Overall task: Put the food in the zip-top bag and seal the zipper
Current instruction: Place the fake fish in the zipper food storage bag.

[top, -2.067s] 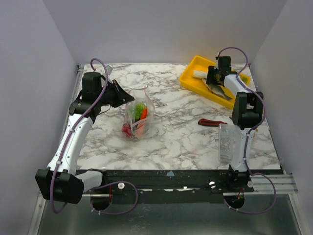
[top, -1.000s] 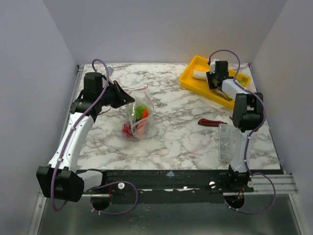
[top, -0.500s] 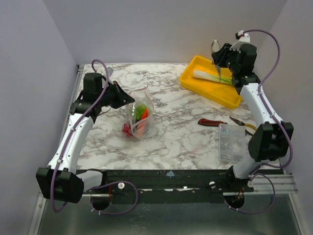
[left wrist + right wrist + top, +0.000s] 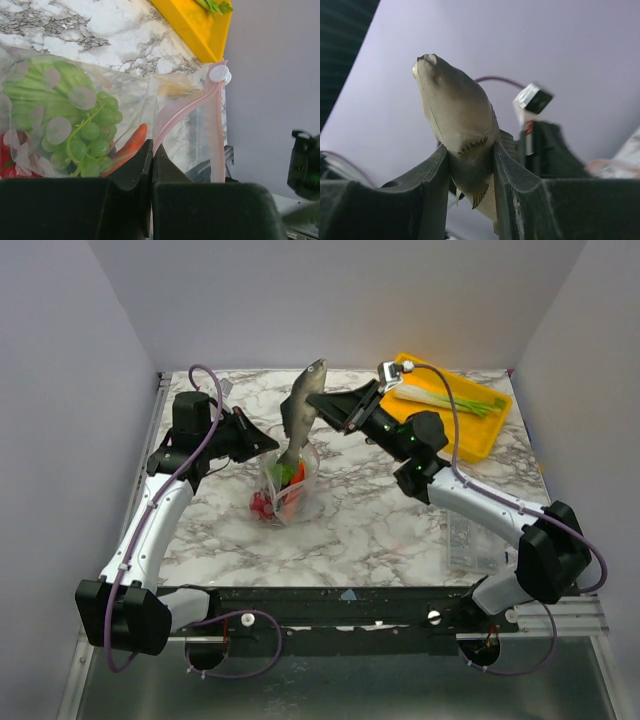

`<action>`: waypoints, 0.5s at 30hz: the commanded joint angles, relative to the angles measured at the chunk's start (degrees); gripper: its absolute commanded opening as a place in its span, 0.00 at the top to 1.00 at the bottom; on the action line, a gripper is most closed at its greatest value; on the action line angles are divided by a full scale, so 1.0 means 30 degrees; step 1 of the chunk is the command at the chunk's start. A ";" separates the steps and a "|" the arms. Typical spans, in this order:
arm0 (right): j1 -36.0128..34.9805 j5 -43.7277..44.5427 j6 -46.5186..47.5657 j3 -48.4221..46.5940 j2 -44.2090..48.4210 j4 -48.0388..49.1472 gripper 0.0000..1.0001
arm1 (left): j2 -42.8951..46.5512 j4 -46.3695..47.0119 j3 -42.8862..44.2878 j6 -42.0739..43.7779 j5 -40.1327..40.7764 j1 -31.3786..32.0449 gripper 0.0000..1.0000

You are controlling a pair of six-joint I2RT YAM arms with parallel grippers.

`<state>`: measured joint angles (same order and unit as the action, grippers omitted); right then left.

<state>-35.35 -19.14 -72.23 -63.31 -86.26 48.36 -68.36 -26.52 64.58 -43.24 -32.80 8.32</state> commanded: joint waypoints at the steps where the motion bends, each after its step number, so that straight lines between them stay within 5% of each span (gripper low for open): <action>1: -0.2326 0.4959 -0.1900 0.1425 0.1446 0.2832 0.99 | 0.0469 0.0873 -0.0201 -0.0239 -0.0497 -0.0106 1.00; 8: -0.5143 1.2919 0.0382 0.3771 0.3194 -0.1193 0.99 | 0.0515 0.0887 -0.0109 -0.0218 -0.0625 -0.0106 1.00; 15: -0.5987 1.4224 0.2939 0.2898 0.1814 -0.2093 0.99 | 0.0651 0.0864 0.0183 -0.0320 -0.0839 -0.0106 1.00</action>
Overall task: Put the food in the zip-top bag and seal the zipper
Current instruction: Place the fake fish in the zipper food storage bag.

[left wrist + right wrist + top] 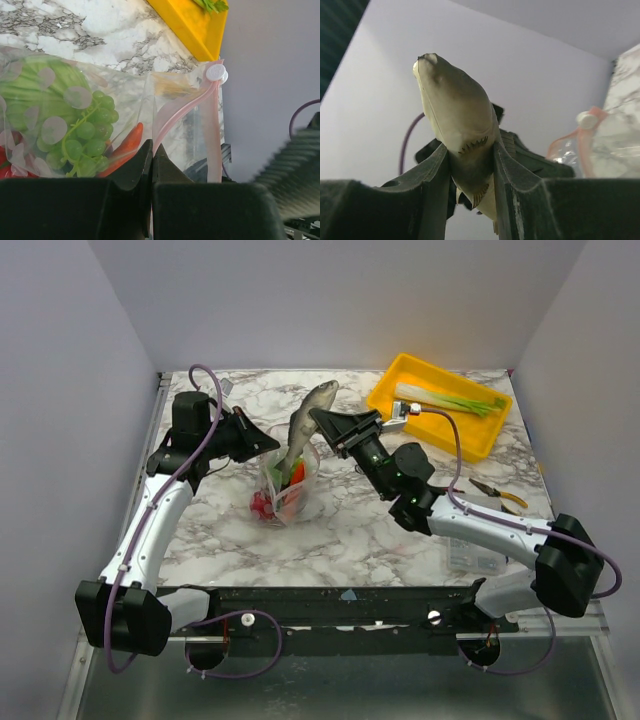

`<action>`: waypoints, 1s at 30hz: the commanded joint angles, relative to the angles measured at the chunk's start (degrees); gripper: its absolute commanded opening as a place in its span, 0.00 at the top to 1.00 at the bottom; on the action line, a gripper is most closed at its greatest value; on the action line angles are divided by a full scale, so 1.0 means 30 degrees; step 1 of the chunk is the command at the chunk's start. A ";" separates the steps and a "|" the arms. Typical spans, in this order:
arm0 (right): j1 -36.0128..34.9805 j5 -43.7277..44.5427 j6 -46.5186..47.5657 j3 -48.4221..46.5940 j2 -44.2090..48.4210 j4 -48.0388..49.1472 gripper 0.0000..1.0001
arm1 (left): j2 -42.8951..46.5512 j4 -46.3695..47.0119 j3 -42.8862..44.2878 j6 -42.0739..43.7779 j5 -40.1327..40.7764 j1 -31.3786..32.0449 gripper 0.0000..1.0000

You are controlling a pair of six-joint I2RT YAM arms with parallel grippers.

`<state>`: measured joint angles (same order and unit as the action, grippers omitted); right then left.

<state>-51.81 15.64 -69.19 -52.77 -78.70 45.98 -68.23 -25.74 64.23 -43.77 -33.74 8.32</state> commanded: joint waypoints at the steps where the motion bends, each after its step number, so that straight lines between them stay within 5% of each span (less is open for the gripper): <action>1: -0.0739 0.3079 0.2437 -0.0906 -0.0797 -0.2124 0.99 | 0.0626 0.0630 0.0328 -0.0213 -0.0510 -0.0092 1.00; 10: -0.2111 0.3637 0.4840 -0.3472 -0.1721 -0.8159 0.99 | 0.0688 0.0756 0.0472 -0.0361 -0.0583 -0.0103 1.00; 24: -0.2329 0.2889 0.1750 -0.7388 -0.3431 -1.7574 0.99 | 0.0798 0.0975 0.0360 -0.0670 -0.0520 -0.0106 1.00; 30: -0.2336 0.2183 0.1944 -0.8256 -0.4167 -1.8869 0.77 | 0.1061 0.1069 0.0271 -0.0700 -0.0147 -0.0106 1.00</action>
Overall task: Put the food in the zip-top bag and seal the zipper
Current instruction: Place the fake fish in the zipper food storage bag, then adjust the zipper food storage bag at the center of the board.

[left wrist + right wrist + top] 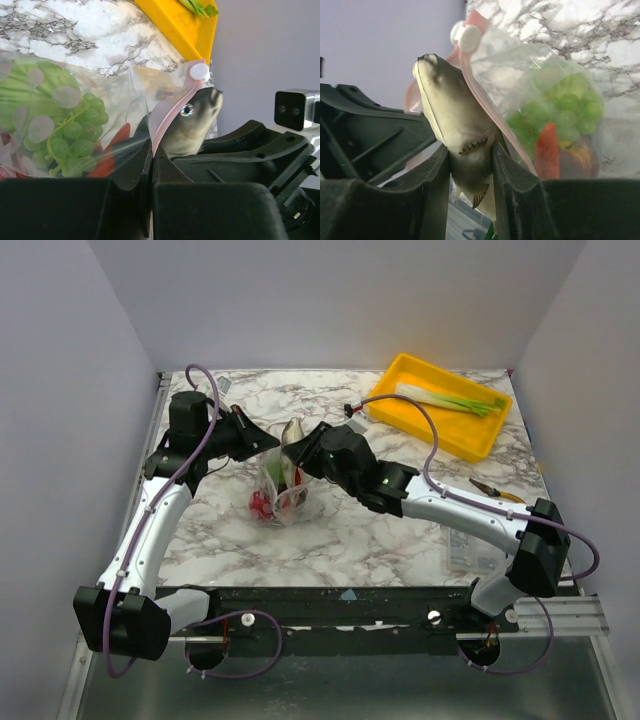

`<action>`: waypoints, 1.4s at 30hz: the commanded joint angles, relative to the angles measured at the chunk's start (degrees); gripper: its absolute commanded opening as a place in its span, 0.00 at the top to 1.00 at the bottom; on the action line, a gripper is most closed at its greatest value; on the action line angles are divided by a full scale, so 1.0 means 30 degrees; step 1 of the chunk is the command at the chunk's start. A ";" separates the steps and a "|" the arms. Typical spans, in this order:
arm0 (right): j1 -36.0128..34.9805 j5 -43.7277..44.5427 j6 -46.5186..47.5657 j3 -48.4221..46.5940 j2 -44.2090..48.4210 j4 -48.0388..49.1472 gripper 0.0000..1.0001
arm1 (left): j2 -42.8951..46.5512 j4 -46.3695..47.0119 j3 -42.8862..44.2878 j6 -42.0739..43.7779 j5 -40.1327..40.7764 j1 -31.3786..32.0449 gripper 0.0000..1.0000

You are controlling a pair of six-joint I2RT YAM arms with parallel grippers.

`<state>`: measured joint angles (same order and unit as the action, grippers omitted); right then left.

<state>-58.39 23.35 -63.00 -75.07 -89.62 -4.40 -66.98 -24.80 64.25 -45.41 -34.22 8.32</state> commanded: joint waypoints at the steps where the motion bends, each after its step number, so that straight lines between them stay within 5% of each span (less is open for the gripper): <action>1: -0.0165 -0.0432 0.0169 -0.0888 -0.0578 -0.2122 0.73 | 0.0612 0.0763 0.0264 -0.0129 0.0060 -0.0106 1.00; 9: -0.0178 -0.1856 0.4311 -0.3284 -0.1190 -0.3829 0.33 | 0.0442 0.0739 0.0264 -0.0053 -0.0051 -0.0106 1.00; 18: -0.0181 -0.4387 1.2203 -0.5681 -0.0291 -0.6658 0.32 | 0.0479 0.0304 0.0439 0.0378 -0.0101 -0.0099 1.00; 21: -0.0143 -0.2285 1.4110 -0.5906 0.0089 -0.7987 0.33 | 0.0442 0.0238 0.0468 0.0429 -0.0254 -0.0091 1.00; 25: 0.0517 -0.0570 1.5218 -0.5820 -0.0091 -0.8533 0.38 | 0.0442 0.0172 0.0439 0.0540 -0.0280 -0.0102 1.00; 31: 0.2002 -0.4572 1.5510 -0.4082 -0.0106 -0.5978 0.45 | 0.0431 -0.0315 0.0717 0.0986 -0.0582 -0.0104 1.00; 34: 0.2032 -0.4733 1.4951 -0.4286 -0.0785 -0.5534 0.64 | 0.0399 -0.0791 0.0986 0.1484 -0.0655 -0.0077 1.00; 38: 0.2032 -0.4864 1.4288 -0.4570 -0.1063 -0.4730 0.74 | 0.0564 -0.1242 0.1250 0.1999 -0.0693 -0.0020 1.00; 40: 0.2032 -0.5378 1.3670 -0.5228 -0.1166 -0.4814 0.97 | 0.0589 -0.1548 0.1629 0.2279 -0.0754 0.0061 1.00; 42: 0.2032 -0.6752 1.2915 -0.6013 -0.1157 -0.4589 1.00 | 0.0611 -0.1869 0.2170 0.2655 -0.0655 0.0228 1.00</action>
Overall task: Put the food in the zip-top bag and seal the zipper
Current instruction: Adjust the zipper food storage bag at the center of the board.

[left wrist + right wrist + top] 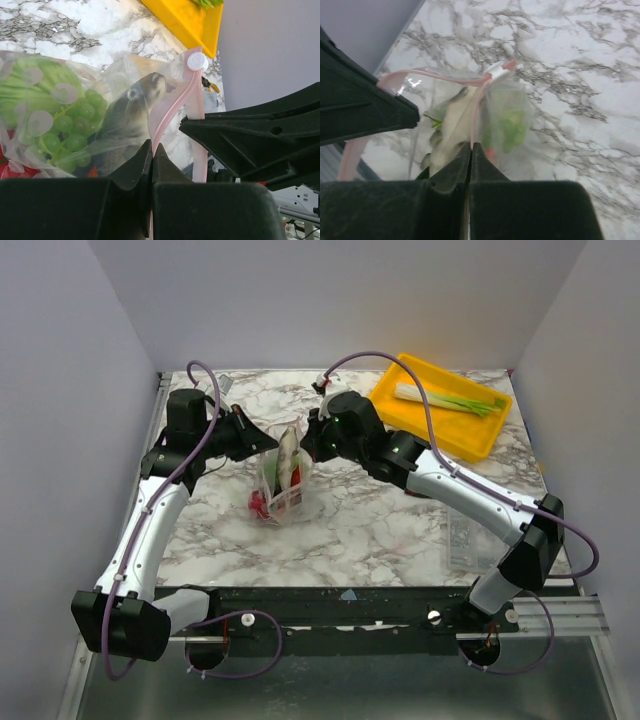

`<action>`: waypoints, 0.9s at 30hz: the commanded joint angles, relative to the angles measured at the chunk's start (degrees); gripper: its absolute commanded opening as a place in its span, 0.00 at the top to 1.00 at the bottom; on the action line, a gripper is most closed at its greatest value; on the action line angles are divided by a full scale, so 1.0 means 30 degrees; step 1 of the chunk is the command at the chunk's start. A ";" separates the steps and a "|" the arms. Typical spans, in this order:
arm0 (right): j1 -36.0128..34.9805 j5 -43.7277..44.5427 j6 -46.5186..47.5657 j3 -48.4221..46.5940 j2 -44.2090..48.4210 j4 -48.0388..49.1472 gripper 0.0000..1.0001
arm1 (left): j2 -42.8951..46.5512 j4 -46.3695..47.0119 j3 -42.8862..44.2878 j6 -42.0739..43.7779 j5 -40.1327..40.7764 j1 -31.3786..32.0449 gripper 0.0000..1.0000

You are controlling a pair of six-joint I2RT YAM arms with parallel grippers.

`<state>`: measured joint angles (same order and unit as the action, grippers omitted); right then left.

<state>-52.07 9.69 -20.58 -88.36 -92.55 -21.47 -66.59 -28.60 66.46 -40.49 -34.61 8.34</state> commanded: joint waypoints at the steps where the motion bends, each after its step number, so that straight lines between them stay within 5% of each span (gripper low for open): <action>1: -0.0074 -0.3005 -0.1702 -0.1749 -0.0153 0.1462 1.00 | 0.0408 -0.0724 0.1702 0.1249 -0.0373 0.0359 1.00; 5: -0.0073 -0.3336 -0.3996 -0.0504 0.0707 0.4934 1.00 | -0.0253 -0.1461 0.3189 0.2317 -0.0183 0.0920 1.00; 13: -0.0088 -0.1013 -0.2427 0.6473 0.2754 1.3132 1.00 | -0.2278 -0.2902 0.5019 0.4990 0.0780 0.1741 1.00; 22: -0.0077 0.1937 -0.7346 0.3824 0.3602 0.7269 1.00 | -0.1990 -0.6456 0.5890 0.4171 0.1013 0.3577 1.00; 27: -0.0103 0.2419 -0.8755 0.5419 0.4728 0.7537 1.00 | -0.0820 -0.4800 0.4373 0.4648 0.0789 0.3997 1.00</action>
<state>-52.05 13.43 -40.69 -73.93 -82.48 0.97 -73.43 -45.34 81.91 -27.75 -31.75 19.14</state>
